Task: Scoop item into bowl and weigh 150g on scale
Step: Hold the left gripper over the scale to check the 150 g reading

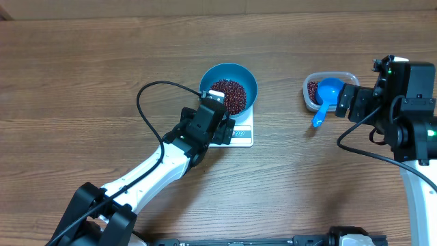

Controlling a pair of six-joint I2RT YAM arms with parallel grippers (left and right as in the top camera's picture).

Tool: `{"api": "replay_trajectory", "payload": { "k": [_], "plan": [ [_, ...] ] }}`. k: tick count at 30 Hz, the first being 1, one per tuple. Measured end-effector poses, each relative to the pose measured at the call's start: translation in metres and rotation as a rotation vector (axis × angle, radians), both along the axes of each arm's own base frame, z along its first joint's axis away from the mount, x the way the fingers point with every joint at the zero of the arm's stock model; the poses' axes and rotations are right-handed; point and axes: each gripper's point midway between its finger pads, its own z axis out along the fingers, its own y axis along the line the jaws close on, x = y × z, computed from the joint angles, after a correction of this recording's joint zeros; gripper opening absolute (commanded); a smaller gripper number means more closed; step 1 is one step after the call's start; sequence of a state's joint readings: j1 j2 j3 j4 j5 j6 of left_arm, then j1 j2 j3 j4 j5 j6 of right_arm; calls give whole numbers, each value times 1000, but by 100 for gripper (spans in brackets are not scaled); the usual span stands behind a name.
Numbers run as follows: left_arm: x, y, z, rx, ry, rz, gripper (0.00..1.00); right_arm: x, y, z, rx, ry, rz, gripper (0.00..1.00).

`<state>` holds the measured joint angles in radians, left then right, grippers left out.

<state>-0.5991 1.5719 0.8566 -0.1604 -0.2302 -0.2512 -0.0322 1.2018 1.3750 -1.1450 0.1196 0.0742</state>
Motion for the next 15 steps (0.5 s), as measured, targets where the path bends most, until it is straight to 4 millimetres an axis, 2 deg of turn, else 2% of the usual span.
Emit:
{"api": "replay_trajectory", "payload": {
  "k": [15],
  "plan": [
    [-1,-1,0,3,1,-17,100,0,0,0,0,-1,0,100]
  ]
}}
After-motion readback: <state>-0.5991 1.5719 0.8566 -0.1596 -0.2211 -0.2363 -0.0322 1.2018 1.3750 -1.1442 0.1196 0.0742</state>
